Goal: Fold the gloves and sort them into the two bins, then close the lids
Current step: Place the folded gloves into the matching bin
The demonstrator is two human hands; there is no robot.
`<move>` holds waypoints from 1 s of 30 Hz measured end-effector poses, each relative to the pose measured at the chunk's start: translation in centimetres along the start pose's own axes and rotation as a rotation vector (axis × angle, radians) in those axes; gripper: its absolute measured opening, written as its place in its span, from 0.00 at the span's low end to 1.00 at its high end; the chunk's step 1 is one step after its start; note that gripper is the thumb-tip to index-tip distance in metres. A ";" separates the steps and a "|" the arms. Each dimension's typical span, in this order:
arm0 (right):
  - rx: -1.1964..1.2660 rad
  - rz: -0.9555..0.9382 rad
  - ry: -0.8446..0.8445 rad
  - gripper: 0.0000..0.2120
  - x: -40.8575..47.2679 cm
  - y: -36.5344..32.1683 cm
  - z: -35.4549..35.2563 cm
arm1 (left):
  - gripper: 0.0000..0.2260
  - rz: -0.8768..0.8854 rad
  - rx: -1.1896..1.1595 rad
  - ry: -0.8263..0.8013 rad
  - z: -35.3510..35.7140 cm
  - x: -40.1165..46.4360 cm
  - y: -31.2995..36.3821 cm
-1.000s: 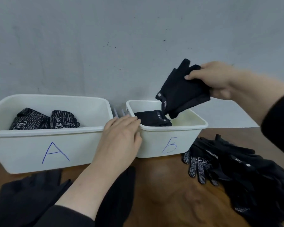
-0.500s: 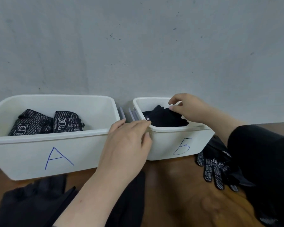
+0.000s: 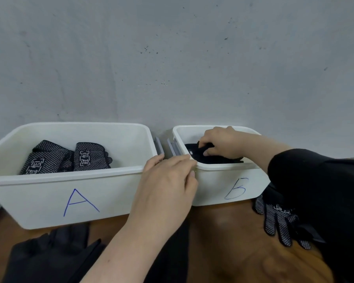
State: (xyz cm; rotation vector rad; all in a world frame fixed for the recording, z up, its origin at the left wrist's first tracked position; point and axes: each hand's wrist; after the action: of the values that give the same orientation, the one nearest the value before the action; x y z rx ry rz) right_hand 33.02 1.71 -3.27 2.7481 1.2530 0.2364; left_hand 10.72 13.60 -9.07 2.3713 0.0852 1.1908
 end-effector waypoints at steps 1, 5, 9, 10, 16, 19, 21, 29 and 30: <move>-0.019 -0.003 0.022 0.10 0.3 0.0 0.0 | 0.13 0.001 0.000 -0.001 0.0 0.0 0.0; -0.036 0.027 0.240 0.10 1.3 -0.1 -1.2 | 0.13 -0.005 -0.010 -0.004 -0.1 0.1 0.1; -0.059 0.079 0.340 0.09 2.0 -0.5 -0.9 | 0.13 -0.003 -0.010 -0.009 -0.1 0.1 0.1; -0.005 0.103 0.339 0.09 2.0 -0.5 -0.7 | 0.13 -0.003 -0.009 -0.008 -0.1 0.1 0.1; 0.183 0.166 0.220 0.16 -0.4 -0.4 -1.3 | 0.12 0.006 -0.011 0.008 -0.2 0.1 0.1; 0.448 0.284 0.498 0.12 -4.3 -1.0 -3.0 | 0.12 0.017 -0.032 0.023 -0.1 0.1 0.0; 0.619 0.333 0.650 0.09 -8.2 -2.6 -3.9 | 0.13 0.008 -0.069 0.066 -0.2 0.0 0.1; 0.856 0.475 0.733 0.08 -26.7 -9.9 4.8 | 0.09 -0.215 -0.312 -0.074 1.0 -5.2 9.1; 0.837 0.519 0.685 0.08 -28.1 -9.9 6.4 | 0.09 -0.276 -0.334 -0.117 1.8 -6.5 10.1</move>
State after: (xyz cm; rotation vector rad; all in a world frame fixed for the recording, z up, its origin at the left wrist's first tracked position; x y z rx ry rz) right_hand 8.74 -13.30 -13.88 3.9131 0.7798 0.9596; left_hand 6.56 2.28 -10.29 2.0526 0.1571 0.8599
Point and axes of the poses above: each hand's wrist, its own x-axis towards the middle knuckle, its own z-axis out of the palm, y = z × x, and after that the axes turned 12 degrees about y, right-handed
